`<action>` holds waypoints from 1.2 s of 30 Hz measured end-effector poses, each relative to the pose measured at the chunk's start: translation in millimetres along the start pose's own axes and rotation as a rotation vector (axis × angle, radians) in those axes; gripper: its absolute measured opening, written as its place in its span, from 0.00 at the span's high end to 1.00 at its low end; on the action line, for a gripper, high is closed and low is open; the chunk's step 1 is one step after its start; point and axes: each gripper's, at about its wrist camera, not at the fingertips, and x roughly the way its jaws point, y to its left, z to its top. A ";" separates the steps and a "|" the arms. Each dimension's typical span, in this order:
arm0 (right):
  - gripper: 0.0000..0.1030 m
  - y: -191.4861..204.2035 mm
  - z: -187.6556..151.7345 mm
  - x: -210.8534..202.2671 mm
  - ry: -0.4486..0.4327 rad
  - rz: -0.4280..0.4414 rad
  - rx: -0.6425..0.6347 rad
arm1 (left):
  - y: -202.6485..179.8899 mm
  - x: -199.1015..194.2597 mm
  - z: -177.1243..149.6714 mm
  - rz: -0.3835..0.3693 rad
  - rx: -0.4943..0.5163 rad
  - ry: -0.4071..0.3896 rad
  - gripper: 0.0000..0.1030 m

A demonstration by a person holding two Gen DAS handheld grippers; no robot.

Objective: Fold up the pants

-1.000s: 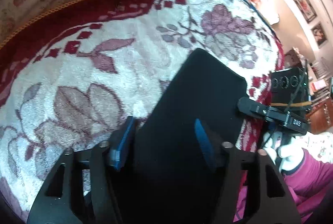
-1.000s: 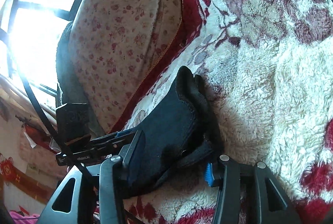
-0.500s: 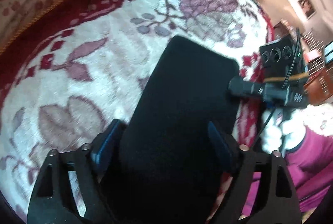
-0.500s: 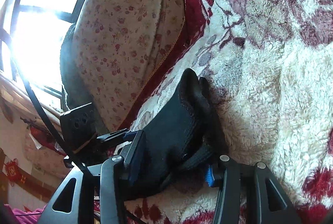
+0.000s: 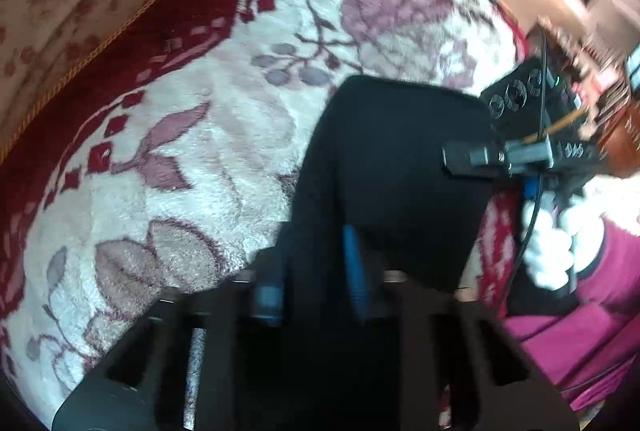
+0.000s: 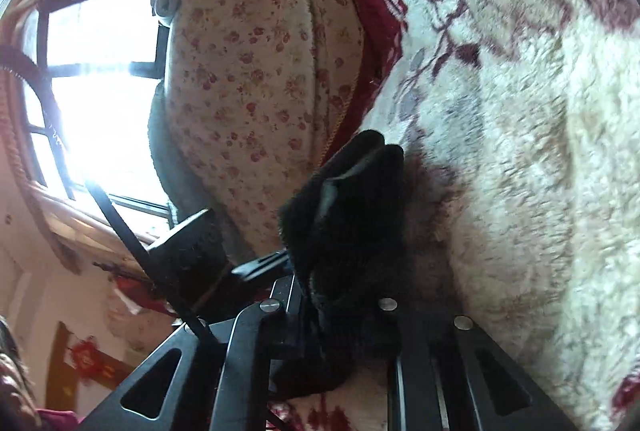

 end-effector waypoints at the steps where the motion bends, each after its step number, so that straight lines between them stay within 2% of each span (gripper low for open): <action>1: 0.87 0.9 -0.4 1.2 0.003 0.018 0.005 | -1.7 -1.4 -0.9 0.010 0.009 -0.008 0.86; 4: 0.88 8.1 -2.4 4.7 0.018 0.064 0.002 | -14.0 -2.7 -2.3 0.061 0.060 -0.021 0.86; 9: 0.88 29.5 -8.3 11.6 0.047 0.120 -0.030 | -15.7 -23.0 -1.4 0.050 0.059 -0.058 0.87; 19: 0.88 105.3 -26.1 40.9 0.154 0.249 -0.158 | -18.3 -106.1 -28.0 0.107 0.049 -0.194 0.88; 22: 0.88 128.9 -35.3 58.7 0.201 0.287 -0.187 | -12.1 -131.2 -44.5 0.128 0.009 -0.235 0.88; 28: 0.88 154.9 -64.6 106.4 0.329 0.295 -0.232 | 5.0 -159.4 -89.5 0.183 -0.093 -0.282 0.88; 31: 0.88 157.2 -85.0 137.6 0.404 0.280 -0.235 | 16.4 -166.4 -113.6 0.213 -0.151 -0.288 0.88; 36: 0.88 143.9 -113.2 186.0 0.506 0.238 -0.224 | 46.7 -182.8 -171.5 0.274 -0.320 -0.304 0.88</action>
